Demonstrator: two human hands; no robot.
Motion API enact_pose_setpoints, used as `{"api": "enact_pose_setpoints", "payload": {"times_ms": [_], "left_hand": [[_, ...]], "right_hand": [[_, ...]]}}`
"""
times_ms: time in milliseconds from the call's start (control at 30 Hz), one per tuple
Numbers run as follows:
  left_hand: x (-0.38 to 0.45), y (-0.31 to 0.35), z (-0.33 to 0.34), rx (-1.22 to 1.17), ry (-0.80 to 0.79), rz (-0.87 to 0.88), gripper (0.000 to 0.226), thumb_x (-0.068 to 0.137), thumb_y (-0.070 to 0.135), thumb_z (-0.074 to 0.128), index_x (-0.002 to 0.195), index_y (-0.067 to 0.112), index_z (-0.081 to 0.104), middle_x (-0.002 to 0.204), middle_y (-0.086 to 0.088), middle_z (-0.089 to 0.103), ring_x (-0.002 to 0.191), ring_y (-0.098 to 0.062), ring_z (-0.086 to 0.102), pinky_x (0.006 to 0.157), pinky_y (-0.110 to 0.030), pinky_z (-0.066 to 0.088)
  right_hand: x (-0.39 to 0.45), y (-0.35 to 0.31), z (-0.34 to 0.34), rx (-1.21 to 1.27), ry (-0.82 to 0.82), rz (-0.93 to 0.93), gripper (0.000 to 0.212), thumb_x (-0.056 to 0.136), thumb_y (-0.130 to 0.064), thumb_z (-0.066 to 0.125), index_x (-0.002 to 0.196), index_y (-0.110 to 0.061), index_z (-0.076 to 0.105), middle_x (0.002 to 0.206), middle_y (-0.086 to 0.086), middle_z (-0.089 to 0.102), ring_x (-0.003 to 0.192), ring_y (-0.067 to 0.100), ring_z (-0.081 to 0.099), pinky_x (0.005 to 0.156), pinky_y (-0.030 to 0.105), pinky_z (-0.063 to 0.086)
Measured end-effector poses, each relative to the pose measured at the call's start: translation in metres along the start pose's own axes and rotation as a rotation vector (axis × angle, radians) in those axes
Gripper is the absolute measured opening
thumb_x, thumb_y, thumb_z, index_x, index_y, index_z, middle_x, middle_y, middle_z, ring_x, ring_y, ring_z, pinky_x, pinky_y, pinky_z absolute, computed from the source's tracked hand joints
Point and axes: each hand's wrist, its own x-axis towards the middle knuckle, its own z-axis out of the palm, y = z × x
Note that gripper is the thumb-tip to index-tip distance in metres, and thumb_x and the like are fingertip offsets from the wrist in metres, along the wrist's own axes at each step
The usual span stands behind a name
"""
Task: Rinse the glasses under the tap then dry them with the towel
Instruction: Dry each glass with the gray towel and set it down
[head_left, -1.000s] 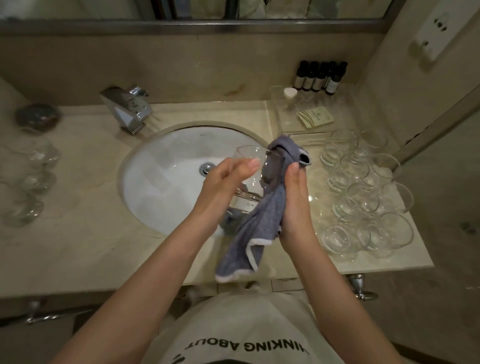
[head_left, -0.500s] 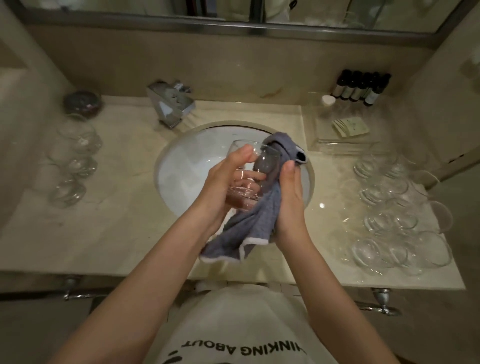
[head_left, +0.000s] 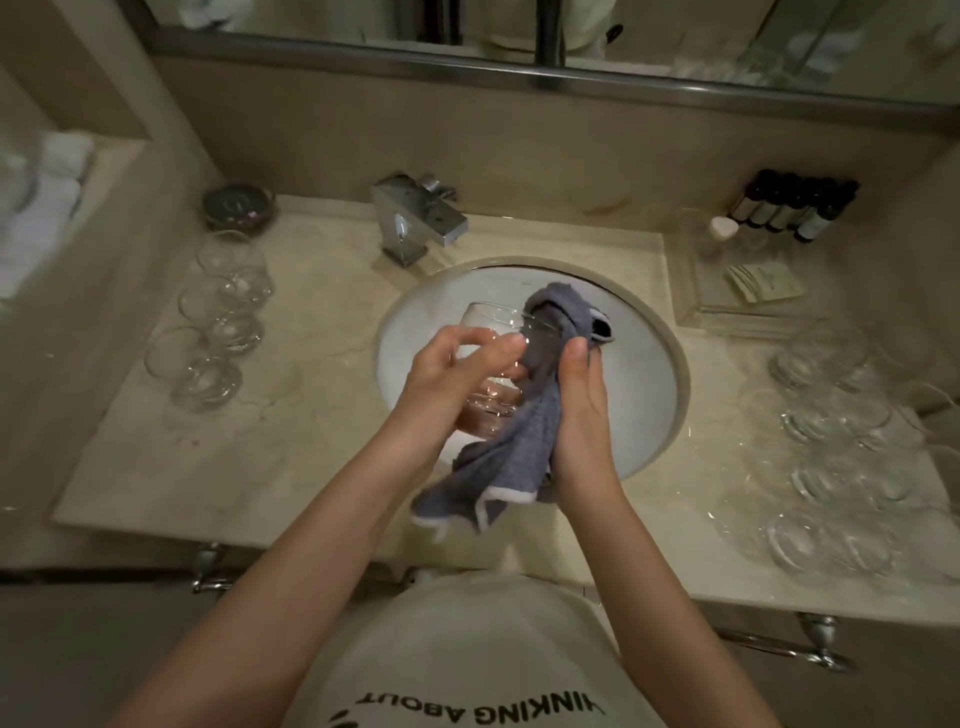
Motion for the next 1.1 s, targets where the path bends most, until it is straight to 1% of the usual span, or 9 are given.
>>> {"api": "enact_pose_setpoints", "payload": {"times_ms": [67,200,333,500,633,767,867,1000,1100], "left_hand": [[0.002,-0.002,-0.01,-0.048,-0.033,-0.019,0.054,0.059,0.057,0.071,0.098,0.021,0.06,0.096,-0.008,0.07,0.06,-0.008,0.064,0.046,-0.018,0.045],[0.005,-0.009,-0.024,-0.034,0.012,-0.122,0.071,0.059,0.084,0.06,0.106,0.032,0.068,0.087,0.002,0.057,0.067,-0.008,0.058,0.065,-0.024,0.044],[0.009,-0.013,-0.032,-0.012,0.21,-0.063,0.054,0.089,0.065,0.04,0.106,0.02,0.064,0.08,-0.002,0.067,0.059,-0.008,0.062,0.056,-0.024,0.046],[0.006,-0.003,-0.047,-0.193,0.046,-0.159,0.062,0.092,0.066,0.032,0.09,0.016,0.068,0.069,-0.004,0.07,0.061,-0.017,0.066,0.063,-0.029,0.052],[0.009,-0.005,-0.062,0.025,0.103,-0.111,0.065,0.096,0.064,0.024,0.097,0.019,0.071,0.078,-0.004,0.068,0.07,-0.018,0.066,0.062,-0.028,0.052],[0.005,-0.012,-0.074,0.003,0.2,-0.06,0.055,0.089,0.069,0.034,0.105,0.021,0.056,0.091,-0.009,0.072,0.073,-0.018,0.07,0.06,-0.029,0.052],[0.002,-0.013,-0.079,-0.188,0.066,-0.089,0.059,0.067,0.067,0.049,0.105,0.022,0.051,0.102,-0.011,0.071,0.081,-0.021,0.07,0.073,-0.036,0.057],[0.003,-0.02,-0.098,-0.469,-0.075,-0.169,0.055,0.069,0.05,0.066,0.114,0.022,0.057,0.105,-0.014,0.062,0.087,-0.026,0.066,0.077,-0.039,0.057],[0.008,-0.028,-0.11,-0.557,-0.156,-0.201,0.082,0.043,0.056,0.092,0.115,0.024,0.069,0.099,-0.012,0.058,0.088,-0.03,0.064,0.073,-0.045,0.058]], "right_hand": [[0.0,0.0,0.004,-0.01,-0.001,0.03,0.056,0.09,-0.063,0.035,0.133,-0.028,0.045,0.117,-0.009,0.061,0.112,0.01,0.059,0.1,0.036,0.045],[-0.004,0.001,0.016,-0.083,0.006,0.011,0.016,0.102,-0.037,0.035,0.115,-0.032,0.043,0.096,-0.018,0.057,0.081,-0.015,0.057,0.081,0.02,0.046],[-0.009,-0.001,0.037,-0.183,0.053,-0.082,0.013,0.102,-0.034,0.037,0.113,-0.027,0.039,0.094,-0.015,0.056,0.085,-0.004,0.057,0.082,0.027,0.046],[-0.003,0.004,0.049,-0.075,0.027,0.024,0.013,0.102,-0.041,0.032,0.106,-0.034,0.042,0.092,-0.013,0.058,0.088,0.004,0.058,0.091,0.036,0.047],[-0.006,0.011,0.059,-0.144,0.042,0.03,0.04,0.102,-0.048,0.03,0.129,-0.021,0.042,0.104,-0.009,0.059,0.102,0.015,0.058,0.088,0.031,0.045],[-0.007,0.013,0.073,-0.26,0.06,-0.063,0.041,0.097,-0.053,0.032,0.118,-0.02,0.042,0.093,-0.012,0.058,0.093,0.017,0.06,0.085,0.038,0.047],[-0.004,0.015,0.079,-0.233,0.064,-0.034,0.028,0.101,-0.044,0.035,0.117,-0.021,0.038,0.091,-0.011,0.058,0.085,0.009,0.059,0.08,0.035,0.046],[-0.002,0.018,0.08,-0.175,0.05,-0.004,0.026,0.099,-0.047,0.038,0.116,-0.028,0.033,0.095,-0.011,0.058,0.089,0.01,0.059,0.083,0.037,0.048],[-0.001,0.015,0.075,-0.114,0.017,-0.042,0.016,0.096,-0.046,0.044,0.107,-0.035,0.04,0.1,-0.012,0.06,0.093,0.003,0.06,0.086,0.03,0.049]]}}
